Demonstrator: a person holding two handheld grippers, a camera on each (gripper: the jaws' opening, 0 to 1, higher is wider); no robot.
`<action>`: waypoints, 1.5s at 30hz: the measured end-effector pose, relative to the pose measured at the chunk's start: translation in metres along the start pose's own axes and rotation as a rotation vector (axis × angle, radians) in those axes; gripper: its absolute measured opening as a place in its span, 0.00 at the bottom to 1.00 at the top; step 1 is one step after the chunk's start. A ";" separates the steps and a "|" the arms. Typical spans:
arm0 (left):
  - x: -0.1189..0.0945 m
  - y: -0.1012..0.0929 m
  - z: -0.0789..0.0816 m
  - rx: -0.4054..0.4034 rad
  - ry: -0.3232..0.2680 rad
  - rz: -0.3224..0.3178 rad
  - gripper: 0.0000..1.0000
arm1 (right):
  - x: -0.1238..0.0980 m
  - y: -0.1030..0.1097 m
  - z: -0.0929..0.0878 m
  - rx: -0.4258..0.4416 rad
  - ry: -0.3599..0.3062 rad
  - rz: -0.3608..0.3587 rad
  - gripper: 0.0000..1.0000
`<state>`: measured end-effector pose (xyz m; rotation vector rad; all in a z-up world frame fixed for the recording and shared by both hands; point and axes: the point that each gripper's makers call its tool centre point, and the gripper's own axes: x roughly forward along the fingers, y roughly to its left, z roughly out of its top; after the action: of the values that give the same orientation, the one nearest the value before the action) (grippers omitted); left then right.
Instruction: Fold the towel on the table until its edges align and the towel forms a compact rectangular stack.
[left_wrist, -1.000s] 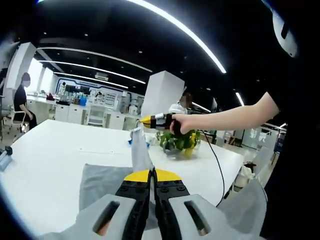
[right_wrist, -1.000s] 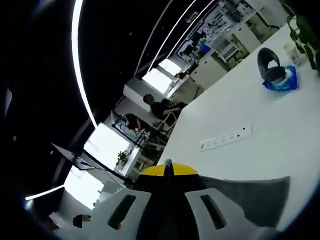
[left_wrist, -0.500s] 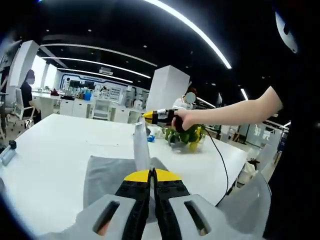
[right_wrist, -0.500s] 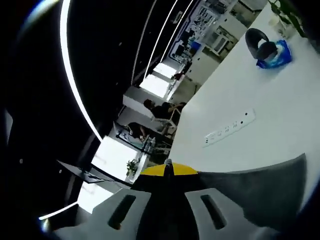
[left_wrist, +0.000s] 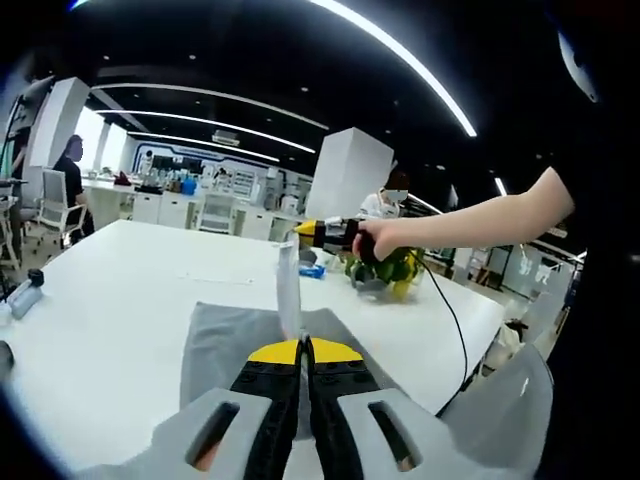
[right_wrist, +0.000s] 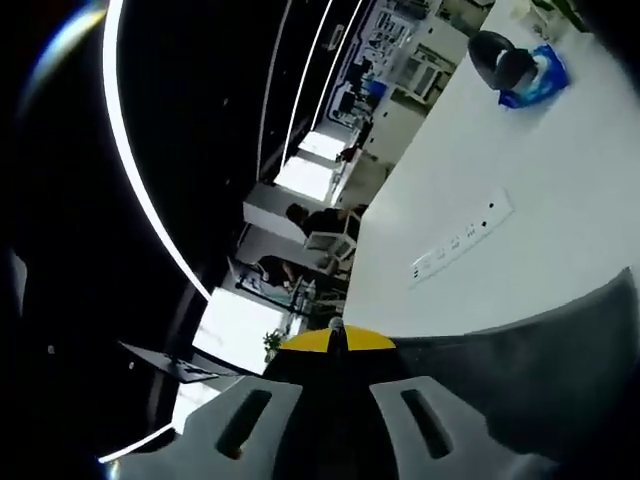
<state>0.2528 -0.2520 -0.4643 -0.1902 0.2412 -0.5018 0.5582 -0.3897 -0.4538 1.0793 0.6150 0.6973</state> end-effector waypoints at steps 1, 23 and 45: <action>-0.001 0.001 -0.001 -0.002 0.003 0.002 0.01 | 0.001 -0.001 -0.001 0.011 -0.002 0.003 0.00; -0.005 0.021 -0.014 -0.106 -0.013 0.034 0.01 | 0.006 -0.005 -0.015 0.038 0.004 0.001 0.00; -0.008 0.038 -0.034 -0.106 0.028 0.060 0.01 | 0.020 -0.008 -0.030 0.047 0.017 -0.011 0.00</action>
<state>0.2540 -0.2192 -0.5048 -0.2787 0.2998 -0.4328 0.5503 -0.3593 -0.4745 1.1134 0.6541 0.6865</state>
